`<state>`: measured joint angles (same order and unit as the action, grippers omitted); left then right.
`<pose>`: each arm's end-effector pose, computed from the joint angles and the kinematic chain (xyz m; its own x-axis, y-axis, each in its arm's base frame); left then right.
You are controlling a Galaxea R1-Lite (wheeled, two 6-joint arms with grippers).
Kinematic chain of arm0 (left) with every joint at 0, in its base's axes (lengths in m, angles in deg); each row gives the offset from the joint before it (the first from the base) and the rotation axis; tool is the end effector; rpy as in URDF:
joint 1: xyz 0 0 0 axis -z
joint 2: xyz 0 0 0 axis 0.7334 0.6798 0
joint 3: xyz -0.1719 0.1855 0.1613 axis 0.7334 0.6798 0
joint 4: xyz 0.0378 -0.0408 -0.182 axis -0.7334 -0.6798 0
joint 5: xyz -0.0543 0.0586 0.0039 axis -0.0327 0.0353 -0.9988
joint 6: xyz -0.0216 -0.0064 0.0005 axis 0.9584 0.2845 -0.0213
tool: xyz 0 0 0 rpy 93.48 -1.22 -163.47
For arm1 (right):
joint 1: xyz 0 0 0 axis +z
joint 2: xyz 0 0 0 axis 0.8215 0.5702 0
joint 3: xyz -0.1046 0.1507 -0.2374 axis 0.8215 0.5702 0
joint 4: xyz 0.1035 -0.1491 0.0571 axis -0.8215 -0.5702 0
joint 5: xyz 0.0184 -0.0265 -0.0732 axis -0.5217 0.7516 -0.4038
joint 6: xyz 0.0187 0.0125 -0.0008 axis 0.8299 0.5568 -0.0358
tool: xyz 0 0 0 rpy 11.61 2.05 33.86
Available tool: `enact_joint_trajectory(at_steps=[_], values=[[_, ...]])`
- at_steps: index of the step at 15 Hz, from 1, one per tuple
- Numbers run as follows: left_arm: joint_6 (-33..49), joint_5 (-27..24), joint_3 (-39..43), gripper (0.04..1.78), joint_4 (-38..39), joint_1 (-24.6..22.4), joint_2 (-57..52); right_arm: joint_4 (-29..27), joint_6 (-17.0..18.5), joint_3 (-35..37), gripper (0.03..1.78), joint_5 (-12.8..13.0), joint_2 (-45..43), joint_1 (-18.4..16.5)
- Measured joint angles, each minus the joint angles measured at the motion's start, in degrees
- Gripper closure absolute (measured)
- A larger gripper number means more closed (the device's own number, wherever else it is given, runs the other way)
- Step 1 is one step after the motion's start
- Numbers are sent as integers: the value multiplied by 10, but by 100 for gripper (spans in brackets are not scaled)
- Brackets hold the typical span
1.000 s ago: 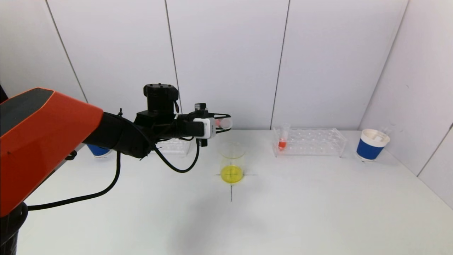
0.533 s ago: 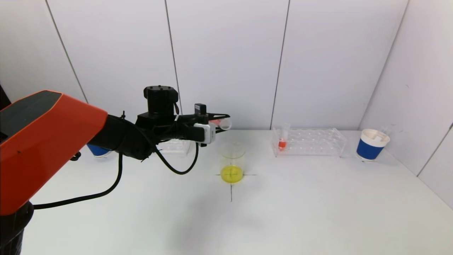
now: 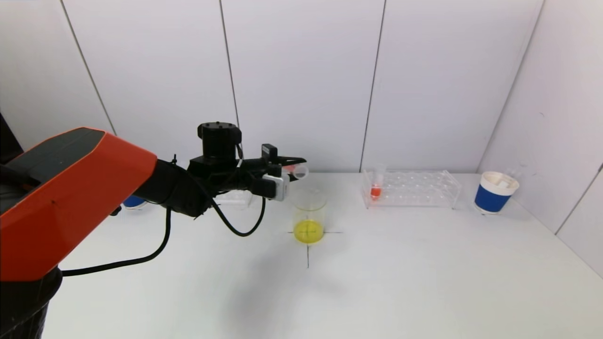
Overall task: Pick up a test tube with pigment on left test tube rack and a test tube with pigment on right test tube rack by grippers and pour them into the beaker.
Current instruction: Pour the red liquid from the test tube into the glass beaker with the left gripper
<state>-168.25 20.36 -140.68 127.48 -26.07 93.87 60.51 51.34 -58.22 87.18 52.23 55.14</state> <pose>0.4088 -0.1743 0.1432 0.4243 -0.8992 -0.1071 0.2271 -0.0088 0.9738 -0.0230 0.0003 0.0759 0.9999 0.0084 0.0055 -0.0081 0.9984 -0.0562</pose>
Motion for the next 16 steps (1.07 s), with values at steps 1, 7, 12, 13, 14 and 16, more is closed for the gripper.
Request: enact_joint_trajectory(at_steps=[1,7,12,13,14,16], values=[[-4,0,-1,136,3,0,3,0,0,0,4,0,0,0],[-36,5,-3,136,20,1,9,0,-1,0,4,0,0,0],[-61,14,-7,136,30,3,12,0,0,0,4,0,0,0],[-64,17,-9,136,37,3,14,0,0,0,4,0,0,0],[-67,19,-10,136,40,4,16,0,0,0,4,0,0,0],[-72,20,-13,136,41,4,20,0,-1,0,4,0,0,0]])
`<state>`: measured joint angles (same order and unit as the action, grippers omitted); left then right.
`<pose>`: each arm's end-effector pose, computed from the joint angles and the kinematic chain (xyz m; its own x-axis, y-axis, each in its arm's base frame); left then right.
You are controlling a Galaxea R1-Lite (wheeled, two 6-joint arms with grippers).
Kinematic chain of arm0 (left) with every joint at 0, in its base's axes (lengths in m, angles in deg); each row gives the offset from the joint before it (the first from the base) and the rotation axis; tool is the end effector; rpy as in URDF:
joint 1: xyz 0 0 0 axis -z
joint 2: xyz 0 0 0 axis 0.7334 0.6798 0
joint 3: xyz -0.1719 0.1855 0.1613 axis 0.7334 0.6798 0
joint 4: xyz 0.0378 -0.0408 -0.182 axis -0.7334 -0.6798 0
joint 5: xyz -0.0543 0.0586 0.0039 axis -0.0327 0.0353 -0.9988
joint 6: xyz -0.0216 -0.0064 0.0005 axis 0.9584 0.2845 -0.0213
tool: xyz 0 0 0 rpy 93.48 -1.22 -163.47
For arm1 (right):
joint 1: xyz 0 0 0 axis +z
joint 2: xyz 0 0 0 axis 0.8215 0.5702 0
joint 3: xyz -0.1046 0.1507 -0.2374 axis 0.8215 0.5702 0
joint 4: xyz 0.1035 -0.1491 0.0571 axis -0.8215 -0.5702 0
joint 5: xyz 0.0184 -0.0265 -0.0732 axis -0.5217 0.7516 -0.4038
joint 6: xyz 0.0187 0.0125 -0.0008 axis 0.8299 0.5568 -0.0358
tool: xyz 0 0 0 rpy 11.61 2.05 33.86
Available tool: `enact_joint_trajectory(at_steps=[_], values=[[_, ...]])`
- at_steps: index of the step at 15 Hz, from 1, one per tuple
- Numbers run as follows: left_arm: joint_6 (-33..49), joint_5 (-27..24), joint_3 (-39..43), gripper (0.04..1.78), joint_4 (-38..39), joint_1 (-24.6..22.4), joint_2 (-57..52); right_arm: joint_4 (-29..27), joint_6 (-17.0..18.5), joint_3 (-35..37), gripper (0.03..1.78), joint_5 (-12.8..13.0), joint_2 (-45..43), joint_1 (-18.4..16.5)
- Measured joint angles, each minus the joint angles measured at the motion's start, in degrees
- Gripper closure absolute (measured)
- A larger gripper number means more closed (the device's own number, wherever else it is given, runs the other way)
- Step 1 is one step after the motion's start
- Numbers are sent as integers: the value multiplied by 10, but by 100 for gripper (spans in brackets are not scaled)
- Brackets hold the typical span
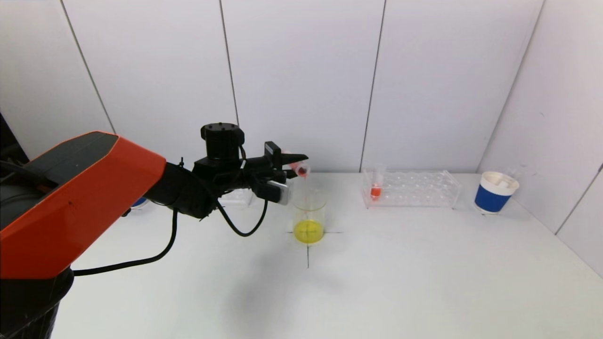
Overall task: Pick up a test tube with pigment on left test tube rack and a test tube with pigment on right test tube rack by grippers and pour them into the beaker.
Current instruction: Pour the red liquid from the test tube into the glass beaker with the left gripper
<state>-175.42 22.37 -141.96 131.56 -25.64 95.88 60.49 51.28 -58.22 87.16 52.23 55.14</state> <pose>0.4155 -0.1799 0.1401 0.4536 -0.8887 -0.0670 0.0617 -0.0437 0.9971 -0.0230 0.0003 0.0759 0.9999 0.0088 0.0052 -0.0085 0.9983 -0.0573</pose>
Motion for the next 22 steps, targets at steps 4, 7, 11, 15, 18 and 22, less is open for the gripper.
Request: enact_joint_trajectory(at_steps=[4,7,11,15,18,22], values=[[-18,0,-13,136,1,1,7,0,0,0,4,0,0,0],[-24,0,-28,136,2,1,13,0,0,0,4,0,0,0],[-37,0,-33,136,1,0,17,0,0,0,4,0,0,0],[-54,-1,-36,136,1,-1,19,0,0,0,4,0,0,0],[-60,-2,-37,136,1,-1,19,0,0,0,4,0,0,0],[-93,-6,-45,136,0,-1,16,0,0,0,4,0,0,0]])
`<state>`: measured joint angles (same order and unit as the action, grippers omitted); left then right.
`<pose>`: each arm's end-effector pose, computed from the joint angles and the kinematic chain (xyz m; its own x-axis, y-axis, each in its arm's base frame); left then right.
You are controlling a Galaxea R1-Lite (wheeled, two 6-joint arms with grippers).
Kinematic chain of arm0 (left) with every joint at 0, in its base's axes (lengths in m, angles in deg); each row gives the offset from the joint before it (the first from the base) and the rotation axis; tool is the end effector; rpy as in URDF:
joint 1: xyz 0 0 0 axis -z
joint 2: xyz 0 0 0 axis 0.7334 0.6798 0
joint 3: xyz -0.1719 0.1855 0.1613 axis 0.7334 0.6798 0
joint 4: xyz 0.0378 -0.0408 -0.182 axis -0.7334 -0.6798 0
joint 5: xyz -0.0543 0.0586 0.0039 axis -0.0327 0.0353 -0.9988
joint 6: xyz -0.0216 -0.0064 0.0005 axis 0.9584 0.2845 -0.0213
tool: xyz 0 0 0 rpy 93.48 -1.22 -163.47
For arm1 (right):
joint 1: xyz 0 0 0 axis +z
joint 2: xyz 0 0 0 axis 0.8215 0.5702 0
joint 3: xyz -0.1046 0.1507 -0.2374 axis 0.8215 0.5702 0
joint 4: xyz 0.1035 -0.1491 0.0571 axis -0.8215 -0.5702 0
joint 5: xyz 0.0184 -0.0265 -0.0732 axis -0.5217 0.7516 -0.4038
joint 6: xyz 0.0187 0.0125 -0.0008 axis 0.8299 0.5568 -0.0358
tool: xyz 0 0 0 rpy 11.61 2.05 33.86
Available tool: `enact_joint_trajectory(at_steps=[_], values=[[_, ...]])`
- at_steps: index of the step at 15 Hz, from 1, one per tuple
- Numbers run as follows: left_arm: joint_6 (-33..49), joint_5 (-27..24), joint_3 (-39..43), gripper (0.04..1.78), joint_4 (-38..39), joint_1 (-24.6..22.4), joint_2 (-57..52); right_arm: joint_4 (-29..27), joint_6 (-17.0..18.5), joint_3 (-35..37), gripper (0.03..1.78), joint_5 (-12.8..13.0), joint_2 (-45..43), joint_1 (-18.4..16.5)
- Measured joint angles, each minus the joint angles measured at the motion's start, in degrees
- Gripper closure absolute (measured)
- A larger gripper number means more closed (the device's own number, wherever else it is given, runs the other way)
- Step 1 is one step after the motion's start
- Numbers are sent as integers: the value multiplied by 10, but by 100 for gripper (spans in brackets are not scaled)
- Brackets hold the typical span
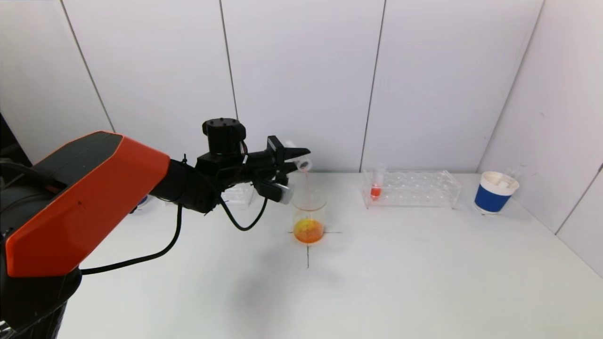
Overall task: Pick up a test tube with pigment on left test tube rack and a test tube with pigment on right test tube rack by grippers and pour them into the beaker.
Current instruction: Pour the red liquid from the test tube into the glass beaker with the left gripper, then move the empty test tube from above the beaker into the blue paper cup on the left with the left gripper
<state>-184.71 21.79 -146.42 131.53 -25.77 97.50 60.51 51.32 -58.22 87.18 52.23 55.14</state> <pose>0.4259 -0.1831 0.1480 0.4488 -0.8931 -0.0300 -0.1283 -0.0976 0.9869 -0.0230 0.0003 0.0759 0.9999 0.0084 0.0055 -0.0081 0.9984 -0.0566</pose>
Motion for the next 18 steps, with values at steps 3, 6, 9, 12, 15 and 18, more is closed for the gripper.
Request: enact_joint_trajectory(at_steps=[3,6,9,12,15,18], values=[[-17,-2,-5,136,-1,0,-1,0,0,0,4,0,0,0],[-36,-3,-8,136,-2,0,-2,0,0,0,4,0,0,0],[-53,-9,-21,136,-4,-1,-1,0,0,0,4,0,0,0],[-62,-12,-25,136,-4,-1,-2,0,0,0,4,0,0,0],[-62,-15,-25,136,-4,-2,-2,0,0,0,4,0,0,0],[-56,-15,-21,136,-4,-3,-2,0,0,0,4,0,0,0]])
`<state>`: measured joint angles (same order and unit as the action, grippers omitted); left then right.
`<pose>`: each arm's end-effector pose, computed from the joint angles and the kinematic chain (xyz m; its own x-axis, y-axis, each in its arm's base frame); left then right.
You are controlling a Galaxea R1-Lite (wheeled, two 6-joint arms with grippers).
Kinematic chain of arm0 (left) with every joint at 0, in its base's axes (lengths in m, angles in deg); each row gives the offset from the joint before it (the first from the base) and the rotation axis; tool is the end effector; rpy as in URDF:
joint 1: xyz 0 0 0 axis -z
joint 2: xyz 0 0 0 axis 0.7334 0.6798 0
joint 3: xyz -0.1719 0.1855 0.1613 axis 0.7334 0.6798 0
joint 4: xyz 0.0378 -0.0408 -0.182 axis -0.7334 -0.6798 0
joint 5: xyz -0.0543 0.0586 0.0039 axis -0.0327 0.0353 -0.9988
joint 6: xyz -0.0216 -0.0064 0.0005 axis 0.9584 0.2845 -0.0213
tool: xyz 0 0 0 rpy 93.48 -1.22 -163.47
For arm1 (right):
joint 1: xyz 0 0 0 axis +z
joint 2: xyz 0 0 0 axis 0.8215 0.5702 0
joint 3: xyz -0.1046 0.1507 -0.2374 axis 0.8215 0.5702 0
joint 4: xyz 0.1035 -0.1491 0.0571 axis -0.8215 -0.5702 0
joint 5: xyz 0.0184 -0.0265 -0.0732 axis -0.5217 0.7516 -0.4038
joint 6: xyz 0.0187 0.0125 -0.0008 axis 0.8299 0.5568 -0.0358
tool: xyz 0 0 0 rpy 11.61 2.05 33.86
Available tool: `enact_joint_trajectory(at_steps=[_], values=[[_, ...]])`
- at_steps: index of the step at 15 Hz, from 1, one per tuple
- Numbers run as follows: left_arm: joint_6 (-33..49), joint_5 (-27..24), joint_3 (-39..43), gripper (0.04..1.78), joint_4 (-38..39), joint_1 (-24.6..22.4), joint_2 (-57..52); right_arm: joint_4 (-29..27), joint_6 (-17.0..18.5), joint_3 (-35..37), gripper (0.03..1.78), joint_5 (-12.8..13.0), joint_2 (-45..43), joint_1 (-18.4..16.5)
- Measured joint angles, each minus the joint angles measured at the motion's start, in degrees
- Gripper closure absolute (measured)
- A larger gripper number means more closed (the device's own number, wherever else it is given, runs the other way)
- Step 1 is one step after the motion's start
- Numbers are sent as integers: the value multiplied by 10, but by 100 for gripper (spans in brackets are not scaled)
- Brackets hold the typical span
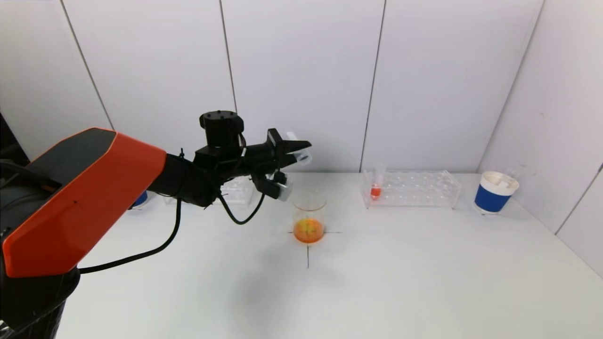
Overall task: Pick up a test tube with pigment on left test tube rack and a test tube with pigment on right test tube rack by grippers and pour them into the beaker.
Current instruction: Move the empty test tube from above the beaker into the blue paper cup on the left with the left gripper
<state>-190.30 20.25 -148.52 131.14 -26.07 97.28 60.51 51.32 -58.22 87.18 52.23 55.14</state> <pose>0.4284 -0.1819 0.1591 0.4300 -0.9028 -0.0048 -0.2468 -0.1226 0.9613 -0.0230 0.0003 0.0759 0.9999 0.0084 0.0055 -0.0081 0.9984 -0.0566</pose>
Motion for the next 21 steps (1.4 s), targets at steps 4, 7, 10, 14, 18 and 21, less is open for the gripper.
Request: enact_joint_trajectory(at_steps=[4,7,10,14,18,21], values=[[56,5,17,136,7,1,-3,0,0,0,4,0,0,0],[123,9,27,136,9,3,-16,0,0,0,4,0,0,0],[189,32,29,136,8,5,-34,0,0,0,4,0,0,0],[307,87,26,136,10,13,-64,0,0,0,4,0,0,0],[474,190,21,136,8,22,-106,0,0,0,4,0,0,0],[566,271,18,136,8,23,-132,0,0,0,4,0,0,0]])
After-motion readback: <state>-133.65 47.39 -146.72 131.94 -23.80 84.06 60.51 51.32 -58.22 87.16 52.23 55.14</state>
